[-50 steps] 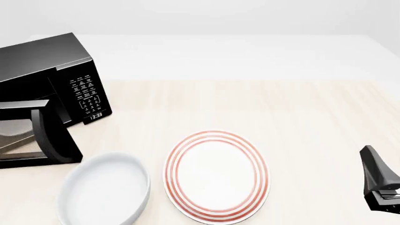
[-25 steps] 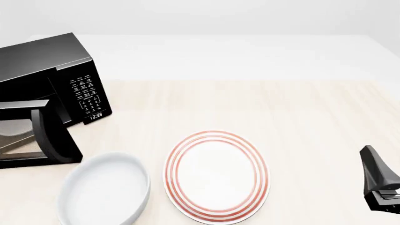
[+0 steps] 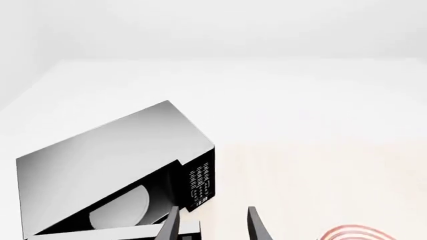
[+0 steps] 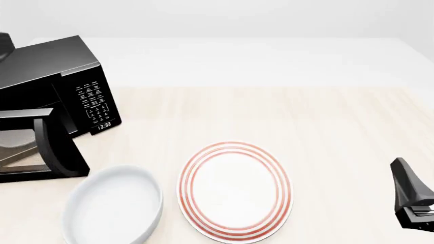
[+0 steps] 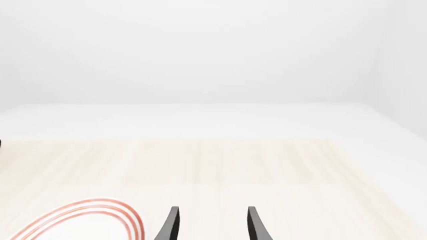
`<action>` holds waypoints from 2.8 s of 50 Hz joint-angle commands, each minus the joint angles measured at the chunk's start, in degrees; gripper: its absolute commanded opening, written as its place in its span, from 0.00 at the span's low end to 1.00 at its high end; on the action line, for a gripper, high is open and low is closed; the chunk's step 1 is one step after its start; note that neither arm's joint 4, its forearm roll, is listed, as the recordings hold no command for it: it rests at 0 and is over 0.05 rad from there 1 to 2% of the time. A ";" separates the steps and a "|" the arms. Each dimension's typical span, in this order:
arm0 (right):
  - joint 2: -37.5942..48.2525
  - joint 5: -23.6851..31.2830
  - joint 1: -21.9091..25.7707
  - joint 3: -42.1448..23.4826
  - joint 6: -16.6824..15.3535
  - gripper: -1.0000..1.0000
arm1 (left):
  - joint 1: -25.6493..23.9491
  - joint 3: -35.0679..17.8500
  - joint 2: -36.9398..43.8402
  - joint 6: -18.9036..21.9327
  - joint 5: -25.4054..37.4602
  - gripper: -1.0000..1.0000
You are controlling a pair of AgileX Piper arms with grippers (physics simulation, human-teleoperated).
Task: Open the microwave.
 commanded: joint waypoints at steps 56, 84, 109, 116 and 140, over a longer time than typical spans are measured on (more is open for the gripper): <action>0.00 0.00 0.00 0.00 0.00 1.00 | 5.40 0.20 18.92 0.92 -0.67 1.00; 0.00 0.00 0.00 0.00 0.00 1.00 | 6.90 -4.11 29.18 0.73 -4.94 1.00; 0.00 0.00 0.00 0.00 0.00 1.00 | 9.57 -6.40 36.51 1.70 -6.46 1.00; 0.00 0.00 0.00 0.00 0.00 1.00 | 11.02 -6.40 38.12 2.15 -7.18 1.00; 0.00 0.00 0.00 0.00 0.00 1.00 | 13.33 -4.28 40.98 2.02 -9.80 1.00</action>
